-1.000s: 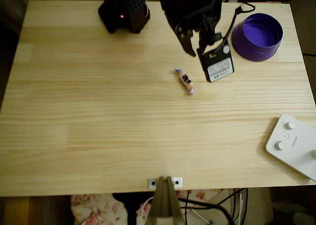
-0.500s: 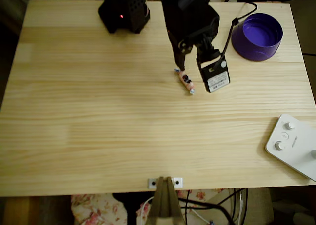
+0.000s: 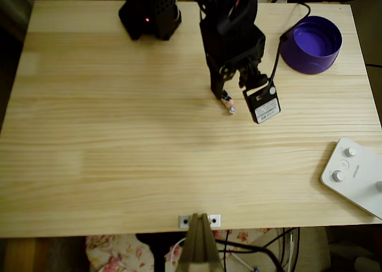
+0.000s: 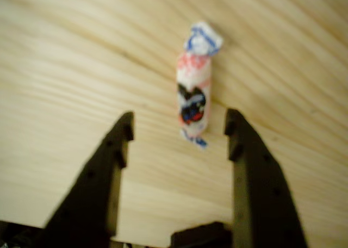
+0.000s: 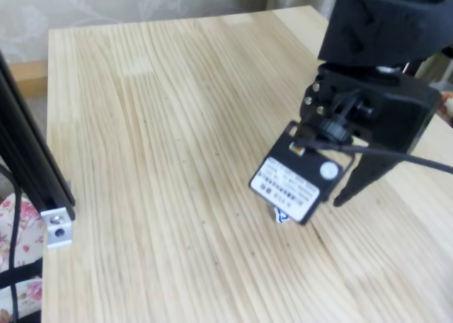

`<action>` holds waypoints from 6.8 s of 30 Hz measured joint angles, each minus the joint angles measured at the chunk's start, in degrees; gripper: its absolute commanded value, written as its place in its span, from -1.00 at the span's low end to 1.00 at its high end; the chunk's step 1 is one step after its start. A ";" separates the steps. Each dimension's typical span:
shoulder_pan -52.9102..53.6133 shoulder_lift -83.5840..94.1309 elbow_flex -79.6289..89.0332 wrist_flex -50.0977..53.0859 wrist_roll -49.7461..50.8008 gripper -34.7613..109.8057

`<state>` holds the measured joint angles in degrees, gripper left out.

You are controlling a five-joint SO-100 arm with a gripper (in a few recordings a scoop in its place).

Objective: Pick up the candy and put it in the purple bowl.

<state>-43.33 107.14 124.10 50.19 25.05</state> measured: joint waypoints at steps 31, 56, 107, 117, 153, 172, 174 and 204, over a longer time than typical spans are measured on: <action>1.49 -5.62 1.67 -2.55 -1.05 -0.30; 4.39 -2.90 3.60 -5.27 -2.11 -0.53; -34.19 -6.50 -17.93 -15.03 -7.29 -0.38; -35.16 -8.35 -18.46 -15.47 -6.42 -0.20; 17.31 36.74 4.39 6.86 -22.41 -0.53; 53.88 67.24 36.12 2.81 -24.96 -0.53; 55.20 71.19 39.29 4.92 -24.61 -0.53; 58.71 80.95 47.99 10.63 -20.39 -0.53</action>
<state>15.38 188.09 172.09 60.82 4.66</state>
